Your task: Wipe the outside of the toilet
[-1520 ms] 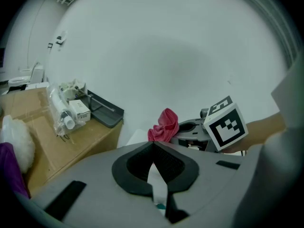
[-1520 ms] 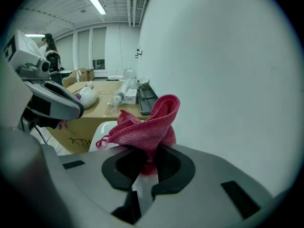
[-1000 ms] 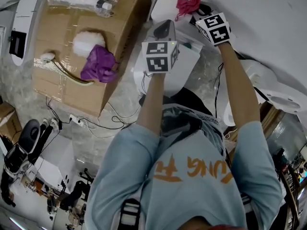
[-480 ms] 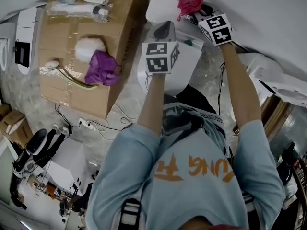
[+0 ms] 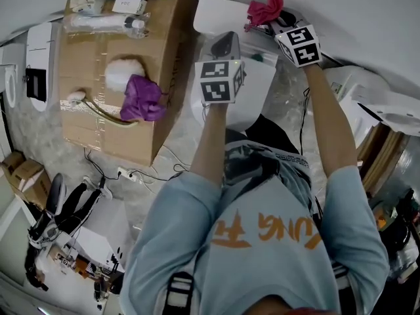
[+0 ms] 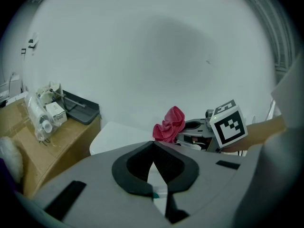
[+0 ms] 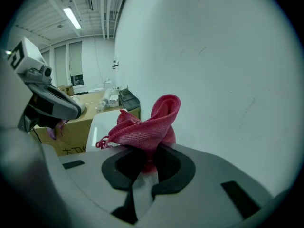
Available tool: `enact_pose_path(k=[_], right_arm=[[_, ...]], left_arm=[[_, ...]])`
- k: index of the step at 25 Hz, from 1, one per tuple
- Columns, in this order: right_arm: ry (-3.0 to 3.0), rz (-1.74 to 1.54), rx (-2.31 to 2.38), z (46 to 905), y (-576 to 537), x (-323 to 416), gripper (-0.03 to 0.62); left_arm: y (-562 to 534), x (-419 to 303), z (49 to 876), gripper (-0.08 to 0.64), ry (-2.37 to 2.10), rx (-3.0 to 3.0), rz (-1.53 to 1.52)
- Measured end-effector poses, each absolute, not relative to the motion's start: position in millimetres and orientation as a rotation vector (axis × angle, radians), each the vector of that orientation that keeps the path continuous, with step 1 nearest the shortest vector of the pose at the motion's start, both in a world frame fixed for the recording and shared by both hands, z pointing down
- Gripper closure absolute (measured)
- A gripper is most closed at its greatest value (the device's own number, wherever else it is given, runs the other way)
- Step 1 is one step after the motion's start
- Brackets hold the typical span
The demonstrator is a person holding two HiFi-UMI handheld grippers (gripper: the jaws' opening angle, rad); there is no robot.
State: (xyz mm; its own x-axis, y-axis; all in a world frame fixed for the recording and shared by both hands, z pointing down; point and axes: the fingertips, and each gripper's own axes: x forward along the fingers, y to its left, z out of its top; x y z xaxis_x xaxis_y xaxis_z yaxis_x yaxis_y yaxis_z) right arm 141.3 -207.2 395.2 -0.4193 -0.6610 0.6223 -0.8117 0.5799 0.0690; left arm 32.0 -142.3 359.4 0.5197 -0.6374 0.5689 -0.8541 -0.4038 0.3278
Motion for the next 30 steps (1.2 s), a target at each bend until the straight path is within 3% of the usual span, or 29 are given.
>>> enact_pose_path(k=[15, 30], right_arm=[[-2.077, 0.354, 1.352, 406.2, -149.8, 231.0, 0.531], [-2.028, 0.409, 1.496, 404.7, -108.0, 274.5, 0.531]], left_arm=[[-132.7, 66.6, 358.3, 0.537, -1.153, 2.195, 0.475], [-116.9, 109.8, 360.8, 0.535, -1.067, 2.243, 0.546]])
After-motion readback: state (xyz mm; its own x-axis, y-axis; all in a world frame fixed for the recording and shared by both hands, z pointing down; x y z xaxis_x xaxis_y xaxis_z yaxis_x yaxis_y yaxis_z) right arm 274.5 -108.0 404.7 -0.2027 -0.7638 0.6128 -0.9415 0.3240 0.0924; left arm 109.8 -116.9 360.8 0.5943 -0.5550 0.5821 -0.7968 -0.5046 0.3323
